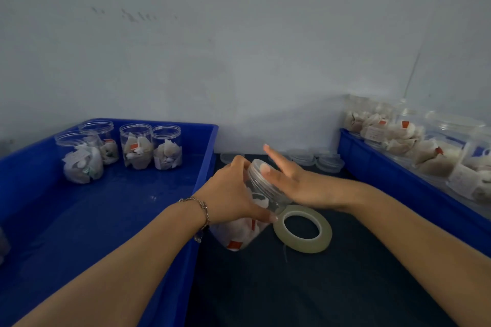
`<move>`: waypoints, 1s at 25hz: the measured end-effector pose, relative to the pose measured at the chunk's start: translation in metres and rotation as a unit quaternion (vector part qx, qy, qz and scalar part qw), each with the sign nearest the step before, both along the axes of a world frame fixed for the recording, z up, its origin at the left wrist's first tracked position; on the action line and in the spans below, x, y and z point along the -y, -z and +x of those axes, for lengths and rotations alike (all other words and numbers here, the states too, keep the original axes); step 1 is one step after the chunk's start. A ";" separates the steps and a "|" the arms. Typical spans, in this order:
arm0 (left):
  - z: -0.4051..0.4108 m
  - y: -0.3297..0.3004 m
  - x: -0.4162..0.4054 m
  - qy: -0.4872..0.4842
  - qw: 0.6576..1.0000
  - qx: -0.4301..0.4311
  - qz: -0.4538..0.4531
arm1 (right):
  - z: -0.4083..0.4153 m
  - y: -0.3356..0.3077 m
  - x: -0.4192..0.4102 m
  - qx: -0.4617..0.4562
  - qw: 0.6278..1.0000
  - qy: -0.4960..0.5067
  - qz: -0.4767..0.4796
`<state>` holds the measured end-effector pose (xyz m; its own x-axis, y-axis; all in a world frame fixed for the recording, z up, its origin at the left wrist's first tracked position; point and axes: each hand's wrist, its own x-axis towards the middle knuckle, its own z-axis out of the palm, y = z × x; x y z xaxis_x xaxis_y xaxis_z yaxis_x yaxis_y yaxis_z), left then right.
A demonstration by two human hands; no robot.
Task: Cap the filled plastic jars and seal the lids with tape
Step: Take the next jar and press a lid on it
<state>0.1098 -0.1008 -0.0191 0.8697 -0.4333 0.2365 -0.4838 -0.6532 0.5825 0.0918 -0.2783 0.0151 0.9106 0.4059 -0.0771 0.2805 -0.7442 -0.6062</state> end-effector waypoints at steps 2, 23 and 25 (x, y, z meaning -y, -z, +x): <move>0.001 -0.003 -0.004 0.017 0.999 -0.039 -0.034 | -0.001 -0.010 0.011 -0.011 0.996 -0.072 0.056; -0.001 -0.003 -0.002 0.055 0.996 -0.062 -0.019 | -0.003 -0.017 0.026 0.002 0.992 -0.125 -0.019; -0.002 -0.002 0.000 0.059 0.997 -0.047 -0.012 | -0.006 -0.010 0.016 0.058 0.997 -0.047 -0.031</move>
